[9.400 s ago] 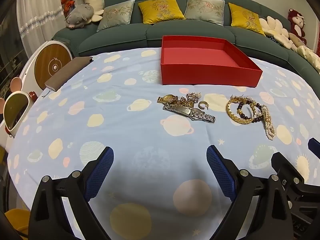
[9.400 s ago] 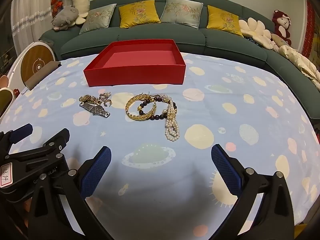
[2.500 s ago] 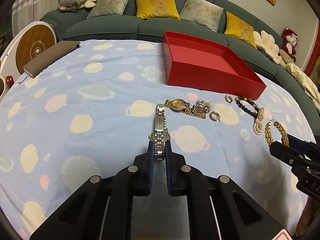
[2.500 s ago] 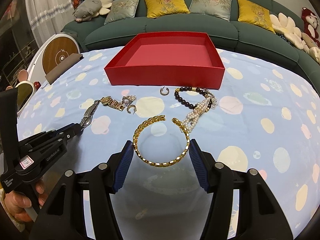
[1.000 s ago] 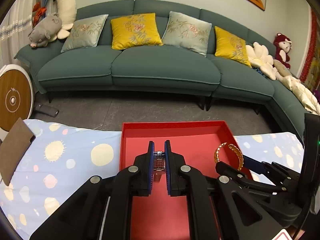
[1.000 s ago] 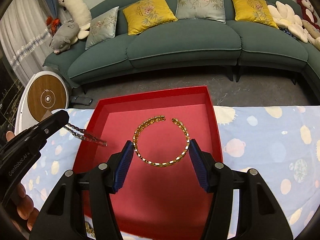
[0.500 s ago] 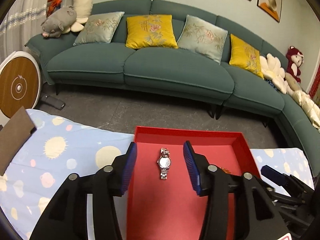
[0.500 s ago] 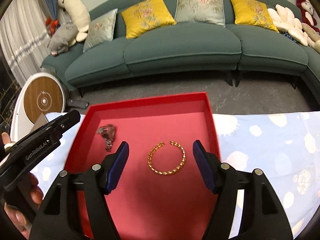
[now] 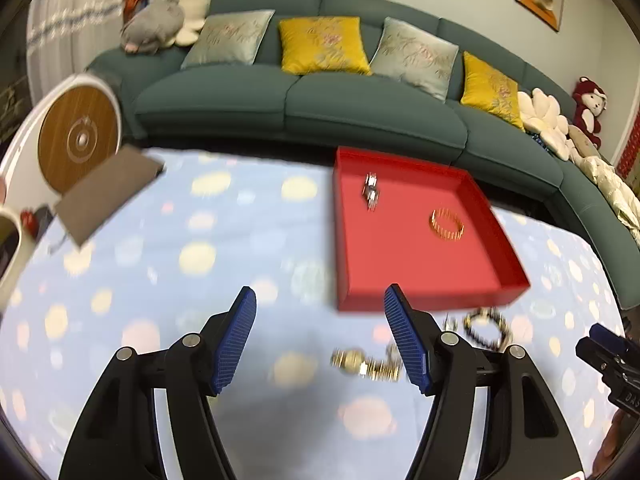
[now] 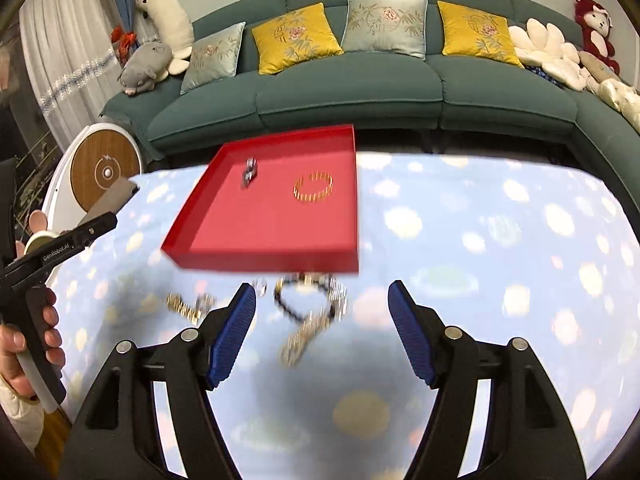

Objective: Organize jewelry
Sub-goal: 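Grasp the pearl necklace with the right tool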

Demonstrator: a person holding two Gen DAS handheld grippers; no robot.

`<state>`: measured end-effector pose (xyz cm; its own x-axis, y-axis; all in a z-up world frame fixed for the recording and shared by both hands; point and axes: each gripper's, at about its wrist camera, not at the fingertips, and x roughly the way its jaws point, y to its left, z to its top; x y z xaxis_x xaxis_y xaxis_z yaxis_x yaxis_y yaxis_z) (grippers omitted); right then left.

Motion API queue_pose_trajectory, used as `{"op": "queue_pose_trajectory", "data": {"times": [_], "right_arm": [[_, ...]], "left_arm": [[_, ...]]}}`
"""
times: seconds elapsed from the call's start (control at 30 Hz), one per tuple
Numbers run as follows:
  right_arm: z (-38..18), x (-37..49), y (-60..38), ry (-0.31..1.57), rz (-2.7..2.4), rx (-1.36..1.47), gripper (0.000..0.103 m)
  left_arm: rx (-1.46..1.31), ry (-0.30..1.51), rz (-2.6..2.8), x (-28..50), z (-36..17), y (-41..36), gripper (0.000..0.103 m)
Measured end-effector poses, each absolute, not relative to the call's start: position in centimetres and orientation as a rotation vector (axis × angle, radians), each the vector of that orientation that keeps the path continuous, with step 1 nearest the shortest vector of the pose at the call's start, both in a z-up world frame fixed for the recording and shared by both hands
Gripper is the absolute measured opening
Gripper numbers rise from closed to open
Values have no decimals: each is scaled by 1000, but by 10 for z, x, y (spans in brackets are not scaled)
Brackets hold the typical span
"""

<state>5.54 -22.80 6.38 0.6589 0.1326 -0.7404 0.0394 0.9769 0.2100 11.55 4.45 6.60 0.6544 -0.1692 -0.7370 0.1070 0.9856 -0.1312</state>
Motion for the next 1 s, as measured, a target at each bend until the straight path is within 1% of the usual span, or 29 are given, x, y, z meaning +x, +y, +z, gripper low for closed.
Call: {"op": "queue_pose_trajectory", "data": {"times": [0.17,0.23,0.27,0.33,0.6,0.83,1.0], "right_arm": [[26,29,-216,905,75,317,66],[14,28,-210,921,54,306,65],[9,29,-206,928,57,297,63],[0,31,-198,936,57,271,62],[-18,52,-192,924,32,261,62],[-30,72,-200,935,4,356,62],[-34,80,-196,929,-12,339,56]], "left_arm": [[-182,908,-145,87,35,58,64],[-148,912,-149,83,25,57,64],[-121,913,-150,83,21,55,64],[-81,913,-148,80,12,52,64],[-101,950,-176,87,-2,42,64],[-101,996,-178,96,-16,29,64],[-123,1002,-176,99,-17,26,64]]}}
